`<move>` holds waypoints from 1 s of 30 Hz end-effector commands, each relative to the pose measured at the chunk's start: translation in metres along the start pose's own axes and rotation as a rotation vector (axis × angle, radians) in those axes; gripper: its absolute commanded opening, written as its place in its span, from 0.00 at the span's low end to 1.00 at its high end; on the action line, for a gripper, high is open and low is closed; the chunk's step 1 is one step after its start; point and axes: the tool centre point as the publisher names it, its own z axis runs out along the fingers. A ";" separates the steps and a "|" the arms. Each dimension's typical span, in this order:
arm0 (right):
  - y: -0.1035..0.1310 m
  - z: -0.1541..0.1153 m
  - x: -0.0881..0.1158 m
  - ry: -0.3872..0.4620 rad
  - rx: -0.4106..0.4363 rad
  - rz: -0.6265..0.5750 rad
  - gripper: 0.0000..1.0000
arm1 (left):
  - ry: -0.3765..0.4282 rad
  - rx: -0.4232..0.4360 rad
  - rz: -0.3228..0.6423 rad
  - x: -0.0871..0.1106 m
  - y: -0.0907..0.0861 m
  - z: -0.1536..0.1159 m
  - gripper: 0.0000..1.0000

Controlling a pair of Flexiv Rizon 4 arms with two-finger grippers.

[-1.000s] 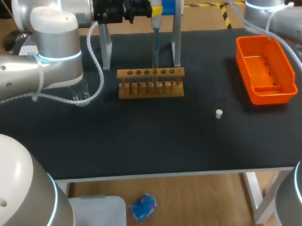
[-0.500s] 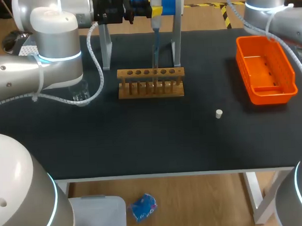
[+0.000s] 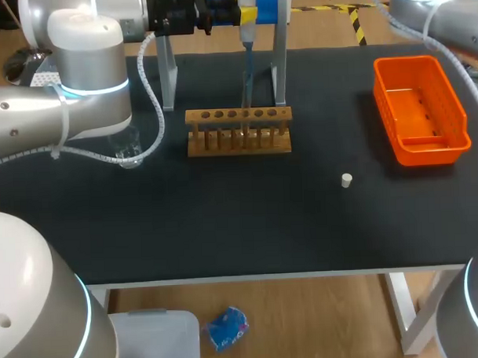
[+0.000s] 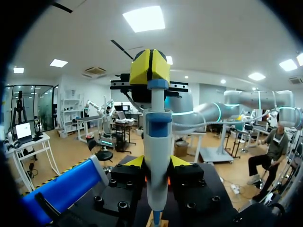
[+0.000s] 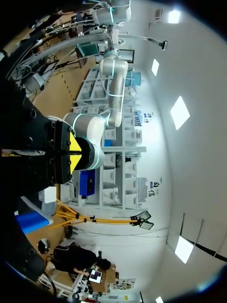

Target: Invert the test tube, pick up the pipette, mount the tip to pipette, aspirate from beaker and dispense into the tube, eject the tip, return the pipette, and cap with the stopper.

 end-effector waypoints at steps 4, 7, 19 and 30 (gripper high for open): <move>0.014 -0.006 -0.005 0.011 0.021 -0.018 0.00 | -0.005 -0.001 0.000 0.001 -0.001 0.000 0.00; 0.021 -0.012 -0.002 0.007 0.031 -0.020 0.00 | -0.005 -0.001 0.000 0.001 -0.001 0.000 0.00; 0.034 -0.065 0.038 -0.059 0.283 -0.056 1.00 | -0.005 -0.001 0.000 0.001 -0.001 0.000 0.00; -0.024 -0.094 0.073 -0.125 0.478 -0.095 1.00 | -0.005 -0.001 0.000 0.001 -0.001 0.000 0.00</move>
